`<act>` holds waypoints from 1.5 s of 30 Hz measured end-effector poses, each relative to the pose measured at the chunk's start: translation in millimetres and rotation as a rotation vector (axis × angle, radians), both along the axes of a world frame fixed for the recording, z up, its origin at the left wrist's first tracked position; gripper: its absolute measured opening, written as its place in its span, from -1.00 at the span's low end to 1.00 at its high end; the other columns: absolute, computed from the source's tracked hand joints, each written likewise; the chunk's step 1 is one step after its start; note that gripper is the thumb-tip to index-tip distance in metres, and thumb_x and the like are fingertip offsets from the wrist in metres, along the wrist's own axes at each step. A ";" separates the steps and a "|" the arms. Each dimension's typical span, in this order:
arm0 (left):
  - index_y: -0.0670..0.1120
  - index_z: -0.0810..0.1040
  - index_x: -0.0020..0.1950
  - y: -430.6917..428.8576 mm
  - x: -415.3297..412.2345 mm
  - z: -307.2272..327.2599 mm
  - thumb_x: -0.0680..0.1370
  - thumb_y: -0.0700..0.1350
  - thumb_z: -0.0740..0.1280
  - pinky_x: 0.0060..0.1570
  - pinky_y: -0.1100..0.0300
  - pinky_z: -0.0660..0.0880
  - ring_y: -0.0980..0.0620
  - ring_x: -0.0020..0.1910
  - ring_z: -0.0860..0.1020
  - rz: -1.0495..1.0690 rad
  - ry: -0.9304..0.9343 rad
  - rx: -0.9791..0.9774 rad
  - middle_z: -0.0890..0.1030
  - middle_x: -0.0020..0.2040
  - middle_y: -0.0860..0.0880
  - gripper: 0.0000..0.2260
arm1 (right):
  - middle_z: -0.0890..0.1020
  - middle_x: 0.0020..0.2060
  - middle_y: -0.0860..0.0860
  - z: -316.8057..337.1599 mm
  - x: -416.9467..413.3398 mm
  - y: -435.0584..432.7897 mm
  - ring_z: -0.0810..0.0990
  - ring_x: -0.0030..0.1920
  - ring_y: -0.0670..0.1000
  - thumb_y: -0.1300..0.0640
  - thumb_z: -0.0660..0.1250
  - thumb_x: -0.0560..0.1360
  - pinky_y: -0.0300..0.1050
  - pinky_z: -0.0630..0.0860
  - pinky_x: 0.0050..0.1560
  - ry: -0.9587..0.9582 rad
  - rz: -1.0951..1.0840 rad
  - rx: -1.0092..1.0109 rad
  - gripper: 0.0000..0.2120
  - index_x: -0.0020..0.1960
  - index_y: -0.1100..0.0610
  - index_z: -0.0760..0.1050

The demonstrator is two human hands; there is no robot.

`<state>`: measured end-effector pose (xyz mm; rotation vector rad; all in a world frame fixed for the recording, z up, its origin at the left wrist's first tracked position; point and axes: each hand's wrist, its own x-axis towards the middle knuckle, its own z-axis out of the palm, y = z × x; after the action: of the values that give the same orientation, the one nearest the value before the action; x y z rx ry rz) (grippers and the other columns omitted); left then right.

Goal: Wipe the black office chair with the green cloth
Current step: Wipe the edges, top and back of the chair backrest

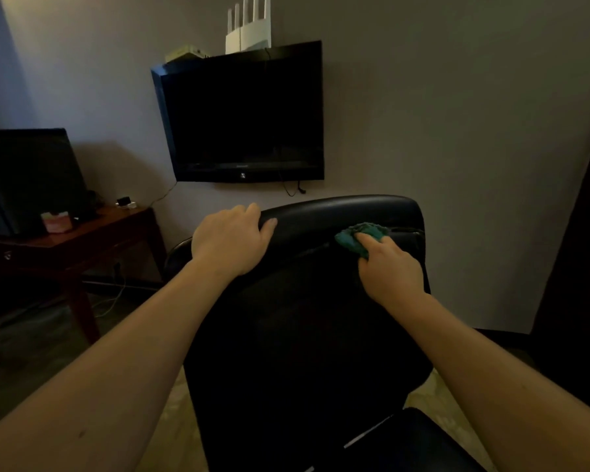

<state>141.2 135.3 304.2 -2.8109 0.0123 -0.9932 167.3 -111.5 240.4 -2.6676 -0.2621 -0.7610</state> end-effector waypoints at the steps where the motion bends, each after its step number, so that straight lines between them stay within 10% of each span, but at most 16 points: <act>1: -0.03 0.45 0.04 -4.8 0.9 -3.0 0.66 0.22 -0.03 -0.23 0.07 0.50 0.02 -0.27 0.49 0.003 -0.028 0.005 0.48 -0.19 0.02 -0.60 | 0.45 0.30 0.10 -2.0 -1.5 -4.1 0.55 0.10 0.19 0.03 0.11 0.62 -0.01 0.44 -0.04 0.005 0.006 0.025 -0.56 0.50 -0.06 0.25; 9: -0.07 0.33 0.42 -31.3 -1.6 -23.9 0.66 0.14 0.02 0.22 -0.09 0.35 -0.14 0.19 0.47 0.095 -0.068 -0.048 0.50 0.22 -0.14 -0.57 | 0.47 0.26 0.02 -28.4 -25.7 -21.2 0.52 0.15 0.10 0.01 0.17 0.61 -0.03 0.45 0.04 0.054 0.104 0.167 -0.54 0.50 -0.06 0.24; 16: -0.04 0.07 0.62 -65.8 -29.5 -61.2 0.65 0.11 0.07 0.53 -0.20 -0.13 -0.13 0.60 -0.01 -0.026 -0.037 -0.186 0.10 0.61 -0.11 -0.44 | 0.49 0.28 0.05 -57.5 -44.6 -31.0 0.58 0.09 0.14 0.03 0.22 0.58 0.03 0.54 0.01 0.101 0.130 0.203 -0.49 0.49 -0.04 0.17; 19: 0.00 0.44 0.43 -106.2 -50.6 -77.2 0.63 0.11 0.18 0.30 0.07 0.33 -0.03 0.38 0.40 -0.278 -0.071 -0.321 0.46 0.35 -0.03 -0.59 | 0.57 0.17 0.02 -47.4 -40.4 -25.6 0.62 0.00 0.12 0.03 0.28 0.54 -0.02 0.53 -0.10 0.048 0.156 0.302 -0.51 0.40 -0.03 0.17; 22: 0.02 0.63 -0.07 -139.6 -50.2 -70.2 0.58 0.26 0.24 -0.23 0.19 0.45 0.08 -0.14 0.60 -0.249 0.155 -0.856 0.62 -0.16 0.10 -0.65 | 0.59 0.02 -0.02 -29.7 -34.0 -14.9 0.62 -0.09 0.06 0.00 0.29 0.55 -0.06 0.52 -0.21 -0.026 0.159 0.390 -0.56 0.34 0.03 0.19; 26: -0.08 0.63 -0.20 -155.5 -28.3 -57.9 0.54 0.23 0.32 -0.22 0.04 0.57 -0.01 -0.26 0.63 -0.155 0.350 -1.272 0.65 -0.26 -0.04 -0.61 | 0.55 -0.02 -0.09 -17.0 -27.7 -3.2 0.56 -0.14 -0.11 0.04 0.29 0.56 -0.17 0.54 -0.16 -0.016 0.211 0.388 -0.61 0.29 -0.01 0.19; 31: 0.00 0.59 -0.20 -148.4 -8.6 -47.4 0.59 0.04 0.31 -0.37 0.19 0.42 0.11 -0.30 0.56 -0.097 0.163 -1.041 0.60 -0.28 0.05 -0.79 | 0.36 0.39 -0.06 -16.3 -11.5 -17.4 0.40 0.30 -0.09 -0.01 0.38 0.50 -0.09 0.40 0.32 0.197 0.455 0.390 -0.33 0.51 -0.08 0.12; 40: -0.02 0.47 0.19 -151.7 16.3 -58.6 0.46 -0.09 0.43 -0.20 0.12 0.52 0.01 -0.08 0.49 -0.199 -0.236 -0.358 0.47 0.06 -0.04 -0.68 | 0.41 0.21 -0.10 -41.6 30.8 -85.8 0.44 0.22 -0.06 -0.28 0.35 0.40 0.09 0.47 0.28 0.050 0.319 0.804 -0.42 0.35 -0.13 0.37; 45: -0.02 0.70 0.08 -153.2 26.8 -72.9 0.49 -0.13 0.39 -0.14 0.03 0.46 -0.09 -0.06 0.51 -0.212 -0.277 -0.035 0.58 0.14 -0.07 -0.80 | 0.09 0.54 0.04 -53.5 60.3 -117.8 0.17 0.49 0.18 -0.22 0.51 0.30 0.21 0.26 0.41 0.303 0.129 0.956 0.07 0.57 -0.10 -0.08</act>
<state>168.0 -17.9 231.3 -2.7177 0.2667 -1.4356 227.6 -229.3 186.9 -1.7894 0.0221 -0.2992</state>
